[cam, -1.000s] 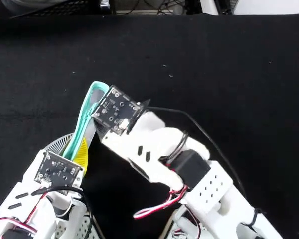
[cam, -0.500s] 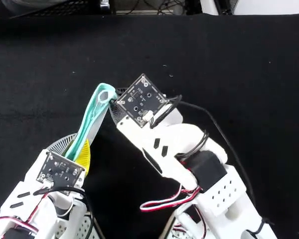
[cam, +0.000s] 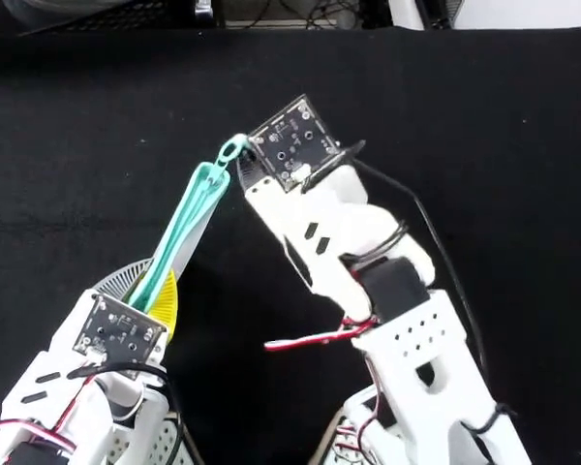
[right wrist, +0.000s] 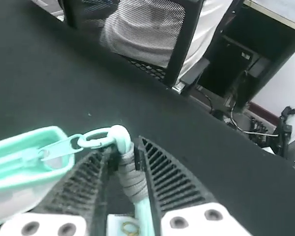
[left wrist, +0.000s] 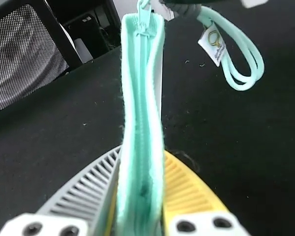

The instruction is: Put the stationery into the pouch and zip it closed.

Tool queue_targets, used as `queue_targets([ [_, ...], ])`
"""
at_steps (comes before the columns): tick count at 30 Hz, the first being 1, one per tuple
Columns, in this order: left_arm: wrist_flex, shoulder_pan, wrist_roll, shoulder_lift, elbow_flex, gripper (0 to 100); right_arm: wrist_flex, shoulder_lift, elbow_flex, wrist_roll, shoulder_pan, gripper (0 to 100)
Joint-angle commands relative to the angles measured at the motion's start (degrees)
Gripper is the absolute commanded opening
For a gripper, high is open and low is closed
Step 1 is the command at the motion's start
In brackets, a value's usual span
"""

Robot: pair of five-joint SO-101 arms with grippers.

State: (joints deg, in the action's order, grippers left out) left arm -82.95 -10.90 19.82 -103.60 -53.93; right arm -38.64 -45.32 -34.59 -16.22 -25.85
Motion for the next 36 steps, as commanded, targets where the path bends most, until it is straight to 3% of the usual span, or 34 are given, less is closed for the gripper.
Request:
queue_targets([
  [1, -1.1, 0.1, 0.4, 0.0, 1.3, 3, 4.0, 0.2, 3.0, 0.1, 5.9, 1.1],
  [9, -0.9, 0.1, 0.4, 0.0, 1.3, 3, 3.6, -0.2, 3.0, 0.1, 9.7, 1.1],
  [13, -0.8, 0.1, 0.4, 0.0, 1.3, 3, -4.1, -1.8, 5.5, 0.1, 4.7, 1.5],
  [16, -0.8, 0.7, 0.4, -0.1, 1.4, 3, -13.0, -5.8, 7.3, 0.5, 1.1, 9.1],
  [19, 0.1, 6.2, 0.4, -0.1, 1.4, 3, -20.6, -10.8, 7.1, 0.2, 1.1, 21.7],
  [21, 2.8, 13.6, 0.4, 0.0, 1.4, 3, -24.2, -13.9, 5.2, 0.2, 4.0, 24.5],
  [24, 7.7, 25.4, 0.6, 0.6, 2.5, 3, -24.8, -18.1, -0.5, 0.2, 8.4, 19.8],
  [27, 13.7, 31.0, 1.9, 2.9, 3.6, 3, -23.3, -22.2, -8.1, 0.3, 14.0, 9.6],
  [29, 17.5, 32.0, 4.5, 7.1, 4.4, 3, -20.6, -24.7, -13.8, 0.2, 17.6, 0.5],
  [36, 29.6, 32.0, 5.2, 36.7, 15.1, 3, -12.7, -31.8, -33.7, 0.5, 24.3, 1.2],
])
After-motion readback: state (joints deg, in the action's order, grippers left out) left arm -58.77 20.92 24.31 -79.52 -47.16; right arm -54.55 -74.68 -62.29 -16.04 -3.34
